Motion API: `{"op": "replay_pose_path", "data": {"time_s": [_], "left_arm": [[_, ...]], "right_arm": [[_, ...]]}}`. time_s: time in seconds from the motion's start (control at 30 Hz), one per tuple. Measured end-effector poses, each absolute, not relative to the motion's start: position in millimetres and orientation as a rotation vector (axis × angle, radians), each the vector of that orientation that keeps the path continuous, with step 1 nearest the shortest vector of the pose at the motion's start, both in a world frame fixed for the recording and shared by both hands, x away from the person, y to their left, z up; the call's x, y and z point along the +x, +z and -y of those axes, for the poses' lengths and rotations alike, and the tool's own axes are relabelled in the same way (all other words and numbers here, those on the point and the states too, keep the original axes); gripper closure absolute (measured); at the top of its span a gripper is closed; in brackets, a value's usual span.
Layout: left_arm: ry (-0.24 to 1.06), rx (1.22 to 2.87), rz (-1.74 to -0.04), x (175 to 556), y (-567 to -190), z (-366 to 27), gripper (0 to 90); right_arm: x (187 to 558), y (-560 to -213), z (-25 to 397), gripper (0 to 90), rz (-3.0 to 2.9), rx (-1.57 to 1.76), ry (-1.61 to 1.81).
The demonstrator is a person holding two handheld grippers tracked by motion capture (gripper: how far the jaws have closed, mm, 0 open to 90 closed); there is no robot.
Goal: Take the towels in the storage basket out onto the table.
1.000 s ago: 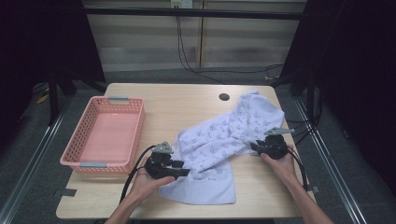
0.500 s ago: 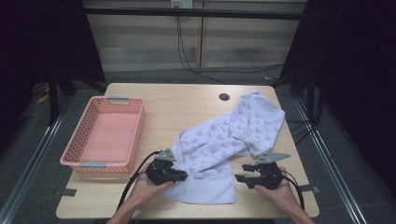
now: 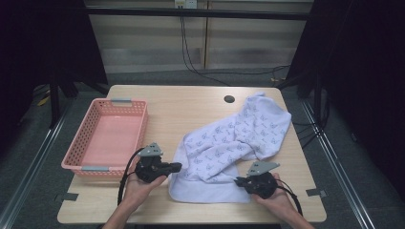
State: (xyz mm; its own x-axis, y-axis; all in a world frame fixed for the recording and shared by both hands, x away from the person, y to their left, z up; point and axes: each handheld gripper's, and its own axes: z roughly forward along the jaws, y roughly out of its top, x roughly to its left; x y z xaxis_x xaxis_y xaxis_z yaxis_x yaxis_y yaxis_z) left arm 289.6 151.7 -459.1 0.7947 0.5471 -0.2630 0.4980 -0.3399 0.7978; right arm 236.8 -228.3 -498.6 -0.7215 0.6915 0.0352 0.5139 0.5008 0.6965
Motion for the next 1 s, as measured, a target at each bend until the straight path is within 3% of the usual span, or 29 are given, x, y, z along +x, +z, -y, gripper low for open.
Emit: {"op": "replay_pose_path", "data": {"time_s": [0.3, 0.37, 0.43, 0.53, 0.67, 0.8, 0.93, 1.0], "left_arm": [[-0.030, 2.096, -0.851, 252, -475, -168, 88.2], [-0.053, 2.100, -0.857, 243, -477, -173, 87.8], [-0.049, 2.086, -0.847, 239, -476, -178, 77.7], [-0.002, 2.028, -0.808, 238, -465, -179, 73.1], [0.013, 2.068, -0.711, 243, -459, -161, 71.8], [-0.082, 2.154, -0.598, 249, -467, -134, 71.2], [-0.104, 2.301, -0.613, 257, -485, -120, 65.5], [-0.121, 2.299, -0.646, 264, -491, -127, 66.0]], "right_arm": [[220, -494, 290, 86.3, -2.435, 1.213, 0.965], [214, -494, 294, 82.6, -2.453, 1.226, 0.991], [209, -493, 292, 75.6, -2.460, 1.213, 0.982], [204, -488, 293, 64.8, -2.434, 1.223, 1.025], [197, -484, 296, 64.9, -2.424, 1.214, 1.074], [193, -484, 294, 67.5, -2.464, 1.180, 1.095], [196, -487, 294, 65.4, -2.482, 1.182, 1.087], [198, -488, 292, 63.2, -2.490, 1.182, 1.079]]}}
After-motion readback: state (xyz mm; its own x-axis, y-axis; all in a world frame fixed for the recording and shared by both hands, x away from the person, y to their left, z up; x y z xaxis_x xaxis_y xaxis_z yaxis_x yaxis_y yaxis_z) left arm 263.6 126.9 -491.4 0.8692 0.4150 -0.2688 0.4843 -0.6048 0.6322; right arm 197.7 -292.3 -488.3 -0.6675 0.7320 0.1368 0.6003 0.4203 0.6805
